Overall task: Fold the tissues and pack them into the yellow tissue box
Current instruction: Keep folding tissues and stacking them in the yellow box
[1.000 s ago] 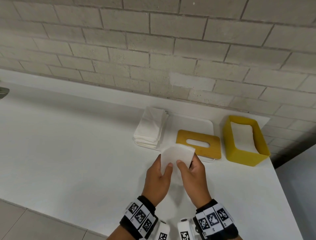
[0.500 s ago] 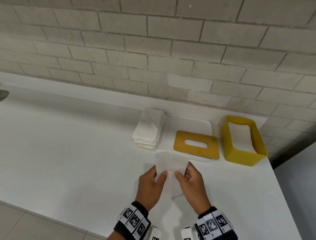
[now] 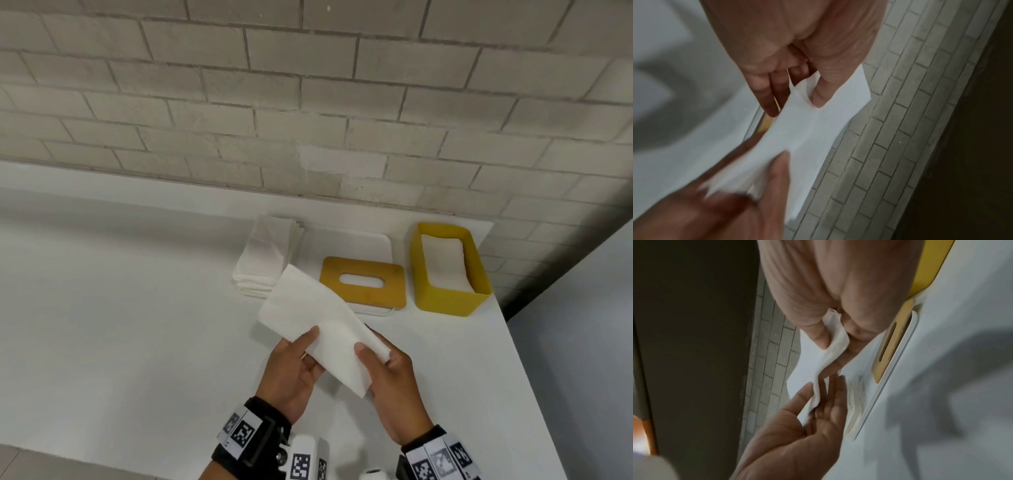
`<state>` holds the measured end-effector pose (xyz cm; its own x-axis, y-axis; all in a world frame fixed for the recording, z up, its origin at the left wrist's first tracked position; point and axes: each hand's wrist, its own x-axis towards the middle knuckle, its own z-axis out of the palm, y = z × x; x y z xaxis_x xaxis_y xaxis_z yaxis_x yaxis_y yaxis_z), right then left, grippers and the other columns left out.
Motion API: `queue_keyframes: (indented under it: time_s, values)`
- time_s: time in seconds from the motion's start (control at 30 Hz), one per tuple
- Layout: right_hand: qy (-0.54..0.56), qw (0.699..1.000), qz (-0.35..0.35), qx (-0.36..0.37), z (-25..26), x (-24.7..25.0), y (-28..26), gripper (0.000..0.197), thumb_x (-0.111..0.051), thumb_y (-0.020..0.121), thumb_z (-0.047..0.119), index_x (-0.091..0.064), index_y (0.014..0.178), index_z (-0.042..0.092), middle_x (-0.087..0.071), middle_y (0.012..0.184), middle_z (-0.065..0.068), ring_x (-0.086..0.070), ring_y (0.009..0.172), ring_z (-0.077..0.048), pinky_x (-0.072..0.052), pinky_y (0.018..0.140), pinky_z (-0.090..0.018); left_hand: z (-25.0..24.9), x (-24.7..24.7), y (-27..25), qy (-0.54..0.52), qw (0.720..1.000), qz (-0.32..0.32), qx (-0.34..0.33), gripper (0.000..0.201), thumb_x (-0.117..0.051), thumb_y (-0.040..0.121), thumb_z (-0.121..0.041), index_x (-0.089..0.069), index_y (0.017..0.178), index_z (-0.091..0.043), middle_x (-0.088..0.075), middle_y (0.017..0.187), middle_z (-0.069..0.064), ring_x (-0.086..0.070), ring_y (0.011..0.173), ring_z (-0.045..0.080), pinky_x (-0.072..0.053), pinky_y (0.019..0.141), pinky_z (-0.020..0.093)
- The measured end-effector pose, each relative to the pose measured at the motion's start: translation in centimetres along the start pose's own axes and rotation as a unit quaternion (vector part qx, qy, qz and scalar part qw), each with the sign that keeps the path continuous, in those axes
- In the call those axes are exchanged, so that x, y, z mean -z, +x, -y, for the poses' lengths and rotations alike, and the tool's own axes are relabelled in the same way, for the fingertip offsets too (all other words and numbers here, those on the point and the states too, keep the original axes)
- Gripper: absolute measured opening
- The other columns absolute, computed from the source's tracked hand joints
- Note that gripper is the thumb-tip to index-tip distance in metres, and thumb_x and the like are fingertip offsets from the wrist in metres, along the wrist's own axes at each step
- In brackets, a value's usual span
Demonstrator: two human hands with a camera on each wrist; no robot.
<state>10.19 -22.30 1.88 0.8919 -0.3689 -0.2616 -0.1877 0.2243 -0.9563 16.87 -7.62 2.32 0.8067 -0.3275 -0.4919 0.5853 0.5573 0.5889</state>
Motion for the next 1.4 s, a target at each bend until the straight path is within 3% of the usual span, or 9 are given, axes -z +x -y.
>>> queue_keyframes:
  time_s: [0.17,0.3,0.5,0.57,0.67,0.8,0.93,1.07,1.4]
  values:
    - [0.022,0.997,-0.046,-0.053,1.0,5.0,-1.3,0.029,-0.061,0.098,0.006,-0.073,0.118,0.021,-0.077,0.115,0.000,-0.072,0.104,-0.016,-0.055,0.082,-0.029,-2.7,0.2,2.9,0.010,0.997,-0.054,-0.055,0.027,-0.062,0.100,-0.014,-0.067,0.127,-0.016,-0.074,0.125,0.004,-0.073,0.108,0.019,-0.058,0.087,0.034]
    - [0.146,0.976,-0.142,-0.079,2.5,9.2,0.1,0.023,-0.060,0.097,0.005,-0.070,0.118,0.008,-0.078,0.105,-0.010,-0.074,0.100,-0.028,-0.054,0.097,-0.045,-3.3,2.3,3.8,0.138,0.976,-0.065,-0.157,0.020,-0.057,0.103,-0.010,-0.068,0.120,-0.014,-0.076,0.118,0.004,-0.074,0.107,0.023,-0.056,0.091,0.036]
    - [0.358,0.904,-0.231,-0.031,5.7,13.8,6.7,0.030,-0.055,0.099,0.005,-0.060,0.129,0.007,-0.069,0.124,-0.012,-0.075,0.096,-0.024,-0.063,0.064,-0.028,1.3,9.4,2.6,0.689,0.694,-0.033,-0.207,0.030,-0.070,0.088,-0.034,-0.074,0.117,-0.028,-0.069,0.132,0.003,-0.064,0.125,0.031,-0.050,0.102,0.042]
    - [0.367,0.898,-0.243,-0.014,6.5,14.0,9.1,0.021,-0.051,0.101,0.001,-0.063,0.117,0.006,-0.071,0.123,-0.013,-0.071,0.101,-0.026,-0.064,0.079,-0.037,2.3,11.0,1.8,0.731,0.651,-0.055,-0.196,0.034,-0.067,0.084,-0.043,-0.073,0.116,-0.033,-0.069,0.132,0.005,-0.066,0.123,0.036,-0.057,0.091,0.053]
    - [0.358,0.900,-0.250,-0.009,7.6,13.9,11.8,0.017,-0.045,0.102,-0.003,-0.060,0.099,0.005,-0.076,0.101,-0.015,-0.071,0.089,-0.025,-0.055,0.101,-0.045,2.7,12.6,1.1,0.756,0.638,-0.062,-0.134,0.043,-0.054,0.072,-0.060,-0.067,0.109,-0.043,-0.073,0.123,0.005,-0.074,0.108,0.036,-0.061,0.066,0.057]
    - [0.347,0.899,-0.259,-0.061,8.3,14.0,15.0,0.015,-0.038,0.105,0.001,-0.052,0.099,0.001,-0.043,0.152,-0.026,-0.069,0.101,-0.028,-0.060,0.071,-0.025,2.7,14.5,1.3,0.798,0.591,-0.058,-0.109,0.057,-0.052,0.068,-0.061,-0.057,0.119,-0.037,-0.074,0.122,0.010,-0.075,0.102,0.038,-0.059,0.054,0.056]
    - [0.365,0.894,-0.256,-0.047,8.6,13.4,16.7,0.031,-0.040,0.102,-0.003,-0.050,0.131,-0.006,-0.049,0.147,-0.024,-0.065,0.113,-0.032,-0.060,0.082,-0.033,3.0,16.1,1.6,0.838,0.536,-0.046,-0.087,0.063,-0.052,0.067,-0.067,-0.066,0.124,-0.044,-0.064,0.141,0.006,-0.064,0.126,0.038,-0.051,0.079,0.071]
    - [0.346,0.901,-0.259,-0.034,8.3,12.8,17.4,0.020,-0.045,0.097,-0.009,-0.055,0.111,0.002,-0.062,0.126,-0.017,-0.059,0.124,-0.035,-0.048,0.108,-0.050,3.4,15.1,2.3,0.842,0.534,-0.057,-0.051,0.057,-0.052,0.063,-0.068,-0.066,0.114,-0.046,-0.075,0.124,0.003,-0.075,0.103,0.037,-0.055,0.059,0.068]
    - [0.368,0.891,-0.260,-0.059,8.7,13.6,17.5,0.044,-0.042,0.099,-0.009,-0.048,0.141,0.002,-0.060,0.131,-0.019,-0.064,0.109,-0.035,-0.052,0.096,-0.047,3.5,14.7,2.3,0.838,0.544,-0.052,-0.013,0.055,-0.050,0.064,-0.063,-0.060,0.116,-0.047,-0.075,0.123,0.000,-0.076,0.102,0.035,-0.054,0.060,0.069]
